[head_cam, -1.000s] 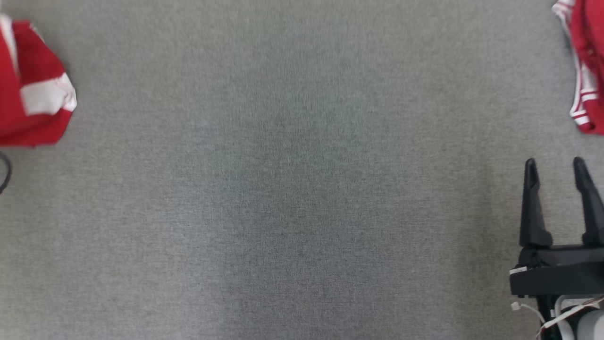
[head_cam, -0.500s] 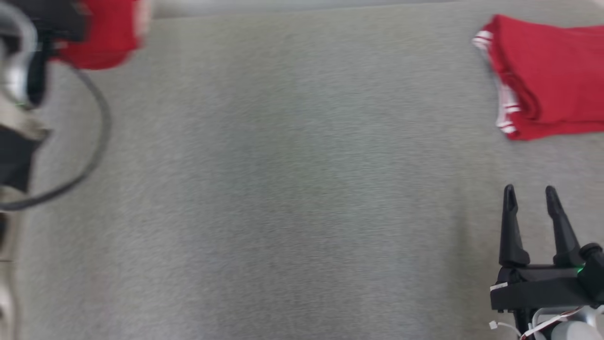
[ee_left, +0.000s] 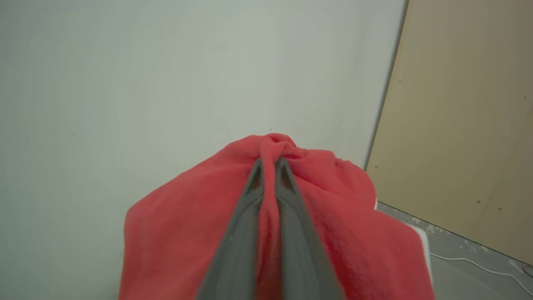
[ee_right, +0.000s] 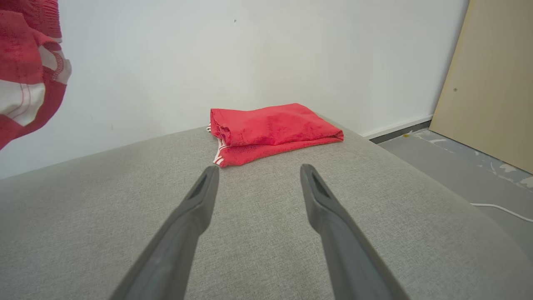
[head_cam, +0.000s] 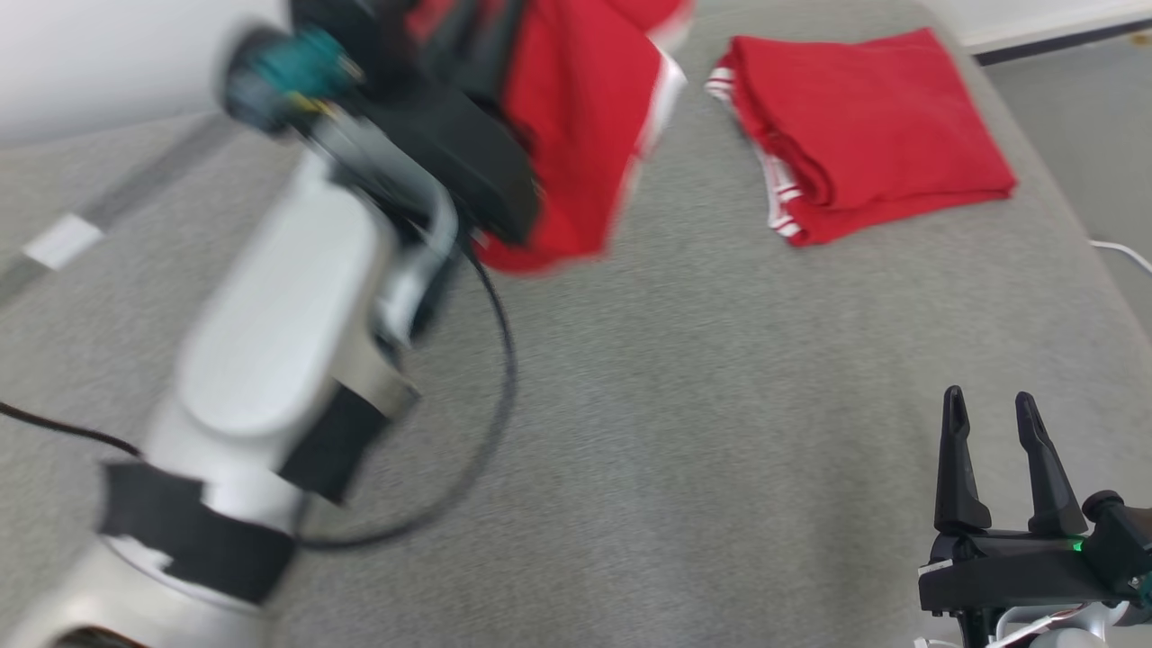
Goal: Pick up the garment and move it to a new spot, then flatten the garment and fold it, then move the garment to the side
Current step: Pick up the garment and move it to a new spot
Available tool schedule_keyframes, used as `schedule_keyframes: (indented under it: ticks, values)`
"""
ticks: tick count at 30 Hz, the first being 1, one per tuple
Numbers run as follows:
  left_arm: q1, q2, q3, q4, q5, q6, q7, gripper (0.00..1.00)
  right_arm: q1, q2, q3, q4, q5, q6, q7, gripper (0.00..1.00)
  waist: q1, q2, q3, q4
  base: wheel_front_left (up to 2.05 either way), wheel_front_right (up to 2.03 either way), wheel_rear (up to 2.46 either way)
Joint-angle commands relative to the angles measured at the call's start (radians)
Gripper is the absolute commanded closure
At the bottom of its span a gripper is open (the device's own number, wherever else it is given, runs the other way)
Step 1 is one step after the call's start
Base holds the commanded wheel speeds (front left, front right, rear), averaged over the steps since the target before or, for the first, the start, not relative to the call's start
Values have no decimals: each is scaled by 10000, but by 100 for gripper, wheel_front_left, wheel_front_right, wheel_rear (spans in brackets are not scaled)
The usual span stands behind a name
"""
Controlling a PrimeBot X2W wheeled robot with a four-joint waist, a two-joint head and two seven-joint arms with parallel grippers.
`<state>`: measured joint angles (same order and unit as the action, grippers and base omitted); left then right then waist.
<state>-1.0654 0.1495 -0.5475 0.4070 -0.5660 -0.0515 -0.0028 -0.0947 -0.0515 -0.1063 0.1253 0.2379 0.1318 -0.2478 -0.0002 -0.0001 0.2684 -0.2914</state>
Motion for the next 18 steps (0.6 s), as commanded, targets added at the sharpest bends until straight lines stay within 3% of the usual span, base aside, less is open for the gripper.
schedule_keyframes:
  ticks: [1, 7, 18]
  values:
    - [195, -61, -64, -86, -86, 43, 5, 100, 28, 17, -3, 14, 64, -26, -61, 0, 2, 1, -133, -339, 0, 0, 0]
    - [1377, -414, -391, -181, -207, 339, -257, 100, -32, 19, -10, 114, 67, -26, -127, 0, 2, 1, -107, -405, 0, 0, 0]
    - [3861, -103, -493, 649, -504, 623, -1149, 100, -140, 14, 18, 218, -129, -26, -157, 0, 2, 1, -44, 88, 0, 0, 0]
